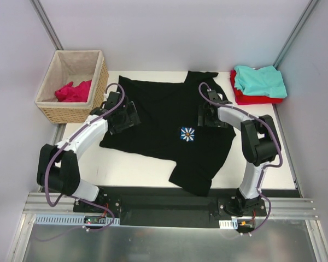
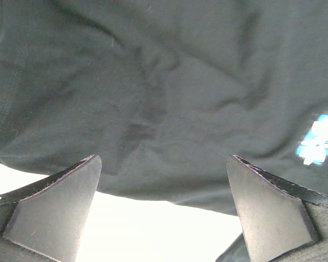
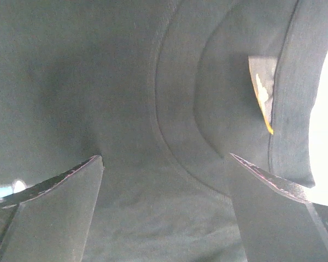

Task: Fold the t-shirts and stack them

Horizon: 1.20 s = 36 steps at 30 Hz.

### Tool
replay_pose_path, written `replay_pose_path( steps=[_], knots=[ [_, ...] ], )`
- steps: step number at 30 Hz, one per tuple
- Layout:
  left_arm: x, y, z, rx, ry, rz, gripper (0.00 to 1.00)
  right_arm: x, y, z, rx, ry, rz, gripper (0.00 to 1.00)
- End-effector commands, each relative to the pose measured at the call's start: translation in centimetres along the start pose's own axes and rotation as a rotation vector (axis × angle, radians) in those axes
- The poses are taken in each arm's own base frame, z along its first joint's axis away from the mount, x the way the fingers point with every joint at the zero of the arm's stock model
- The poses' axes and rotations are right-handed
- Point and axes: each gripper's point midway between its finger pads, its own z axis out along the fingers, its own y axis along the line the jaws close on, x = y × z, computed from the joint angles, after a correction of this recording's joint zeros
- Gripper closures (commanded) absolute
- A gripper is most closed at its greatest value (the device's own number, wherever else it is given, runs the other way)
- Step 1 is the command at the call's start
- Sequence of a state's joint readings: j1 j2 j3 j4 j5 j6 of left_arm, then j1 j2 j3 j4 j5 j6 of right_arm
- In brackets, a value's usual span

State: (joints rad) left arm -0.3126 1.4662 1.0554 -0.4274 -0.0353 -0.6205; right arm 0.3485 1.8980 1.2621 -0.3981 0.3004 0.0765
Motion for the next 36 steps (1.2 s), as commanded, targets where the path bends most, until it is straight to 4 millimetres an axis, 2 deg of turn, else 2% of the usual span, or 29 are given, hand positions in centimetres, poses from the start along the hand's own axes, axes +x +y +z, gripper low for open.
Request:
replay_pose_path(
  steps=[1,9,11,16,29,30,32,33,35,36],
  knots=[
    [-1.9,-0.7,-2.8,0.048,-0.095,0.008,0.01,-1.0,-1.4,0.7,0.081,0.018,-0.02,0.04],
    [-2.3,-0.7,-3.2,0.046,-0.106,0.012,0.01,-3.5,-1.7,0.7,0.131,0.014,-0.035,0.04],
    [-2.2,-0.7,-3.1,0.043,-0.102,0.014,0.01,-3.4,-2.0,1.1,0.139,0.04,-0.038,0.04],
    [-2.2,-0.5,-3.0,0.038,-0.098,0.012,0.01,-4.7,-1.8,1.3,0.136,0.033,-0.028,0.03],
    [-1.9,0.0,-2.5,0.028,-0.084,0.008,0.01,-4.4,-1.8,1.6,0.191,0.103,-0.075,0.04],
    [-1.9,0.0,-2.5,0.028,-0.08,0.008,0.01,-5.0,-1.6,1.4,0.189,0.092,-0.073,0.04],
    [-1.9,0.0,-2.4,0.029,-0.08,0.008,0.01,-4.6,-1.6,1.7,0.204,0.124,-0.088,0.04],
    [-2.0,0.0,-2.4,0.028,-0.08,0.007,0.01,-5.2,-1.5,1.6,0.202,0.115,-0.086,0.04],
    [-2.0,0.1,-2.5,0.03,-0.081,0.006,0.01,-5.1,-1.5,1.9,0.211,0.129,-0.096,0.04],
    [-2.2,0.2,-2.4,0.028,-0.082,0.006,0.01,-5.8,-1.4,1.8,0.211,0.118,-0.092,0.04]
  ],
)
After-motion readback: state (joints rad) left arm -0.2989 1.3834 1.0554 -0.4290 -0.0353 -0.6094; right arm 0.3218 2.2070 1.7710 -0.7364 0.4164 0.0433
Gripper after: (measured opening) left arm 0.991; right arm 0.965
